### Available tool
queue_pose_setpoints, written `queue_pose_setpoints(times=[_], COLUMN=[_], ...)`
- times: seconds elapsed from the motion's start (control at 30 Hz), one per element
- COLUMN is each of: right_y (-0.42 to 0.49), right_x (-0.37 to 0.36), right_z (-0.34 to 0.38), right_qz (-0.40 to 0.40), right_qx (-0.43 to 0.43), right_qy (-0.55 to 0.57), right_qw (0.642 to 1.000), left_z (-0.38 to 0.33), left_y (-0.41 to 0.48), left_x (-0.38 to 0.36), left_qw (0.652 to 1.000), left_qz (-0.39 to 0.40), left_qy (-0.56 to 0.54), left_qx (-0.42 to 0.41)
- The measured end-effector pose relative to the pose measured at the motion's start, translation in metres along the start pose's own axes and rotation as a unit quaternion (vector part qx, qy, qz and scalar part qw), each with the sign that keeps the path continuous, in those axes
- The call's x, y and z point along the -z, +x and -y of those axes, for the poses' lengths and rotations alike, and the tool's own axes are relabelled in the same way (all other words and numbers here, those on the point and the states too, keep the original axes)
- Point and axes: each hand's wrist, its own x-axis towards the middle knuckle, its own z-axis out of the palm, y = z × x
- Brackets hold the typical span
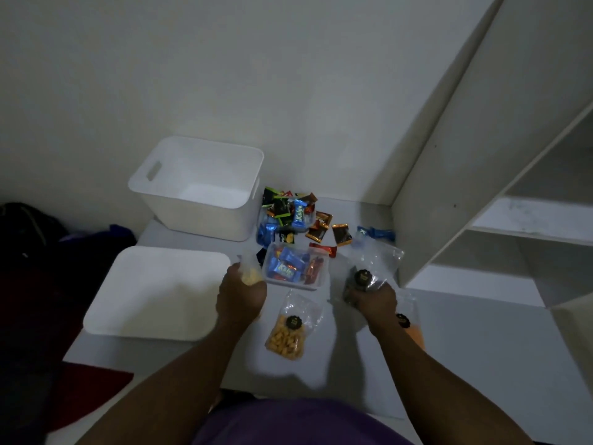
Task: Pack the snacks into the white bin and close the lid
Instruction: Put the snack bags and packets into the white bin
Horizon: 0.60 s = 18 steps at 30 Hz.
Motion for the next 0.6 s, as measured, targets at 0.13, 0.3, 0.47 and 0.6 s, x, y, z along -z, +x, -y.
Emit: queue_pose_setpoints(times=[0.13, 0.3, 0.47, 0.6], right_y=[-0.001, -0.012, -0.012, -0.023], right_x=[-0.014, -0.047, -0.099, -0.144], right_z=[0.065, 0.159, 0.239, 0.296], right_qz=[0.001, -0.002, 0.004, -0.003], right_qx=[0.066, 0.087, 0.108, 0.162], right_qy=[0.098, 0.199, 0.21, 0.213], right_qw=[0.993, 0.976, 0.972, 0.963], left_z=[-0.035, -0.073, -0.109, -0.13], left_y=[0.02, 0.064, 0.12, 0.177], left_x=[0.013, 0.039, 0.078, 0.116], left_qw=[0.98, 0.948, 0.942, 0.946], left_qz=[-0.045, -0.039, -0.034, -0.055], left_qy=[-0.18, -0.305, -0.335, -0.313], left_qx=[0.069, 0.081, 0.0, -0.069])
